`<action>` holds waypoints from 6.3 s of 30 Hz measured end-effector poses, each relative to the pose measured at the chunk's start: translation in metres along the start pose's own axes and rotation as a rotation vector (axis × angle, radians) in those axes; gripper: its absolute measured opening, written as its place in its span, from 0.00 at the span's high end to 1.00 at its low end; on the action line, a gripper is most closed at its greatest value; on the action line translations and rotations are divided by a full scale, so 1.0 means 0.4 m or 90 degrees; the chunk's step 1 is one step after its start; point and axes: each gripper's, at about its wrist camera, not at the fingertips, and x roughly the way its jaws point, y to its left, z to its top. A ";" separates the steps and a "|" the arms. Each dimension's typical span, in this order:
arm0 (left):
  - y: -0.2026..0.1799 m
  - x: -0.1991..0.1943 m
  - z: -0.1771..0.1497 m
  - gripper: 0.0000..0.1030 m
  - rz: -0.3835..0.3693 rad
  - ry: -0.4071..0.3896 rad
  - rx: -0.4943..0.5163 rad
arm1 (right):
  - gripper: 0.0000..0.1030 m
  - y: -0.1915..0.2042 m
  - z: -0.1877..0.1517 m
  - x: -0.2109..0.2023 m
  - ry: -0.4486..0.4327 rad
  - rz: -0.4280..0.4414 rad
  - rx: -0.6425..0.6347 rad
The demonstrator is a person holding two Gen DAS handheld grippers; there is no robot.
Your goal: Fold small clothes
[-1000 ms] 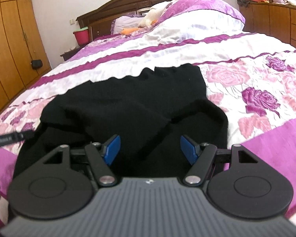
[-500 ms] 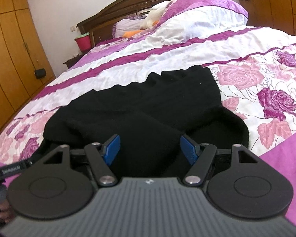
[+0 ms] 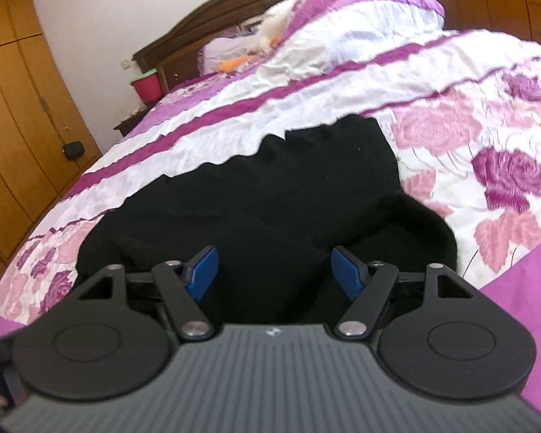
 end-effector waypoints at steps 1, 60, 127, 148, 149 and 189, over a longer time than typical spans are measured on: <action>-0.002 -0.001 0.000 0.20 0.001 -0.003 0.001 | 0.31 -0.006 -0.003 0.006 0.005 -0.005 0.016; -0.045 0.135 0.140 0.19 0.029 -0.049 0.016 | 0.89 -0.050 0.089 0.164 -0.022 -0.088 -0.132; 0.111 -0.187 -0.012 0.16 0.031 0.007 0.041 | 0.48 -0.005 -0.058 -0.162 0.066 -0.080 -0.116; 0.072 -0.195 -0.190 0.16 -0.011 0.098 0.056 | 0.36 0.141 -0.293 -0.113 0.078 -0.282 -0.365; 0.071 -0.196 -0.193 0.16 -0.012 0.097 0.061 | 0.36 0.144 -0.300 -0.118 0.075 -0.289 -0.378; 0.096 -0.243 -0.248 0.32 -0.047 0.089 0.048 | 0.35 -0.063 -0.241 -0.375 0.050 -0.296 -0.198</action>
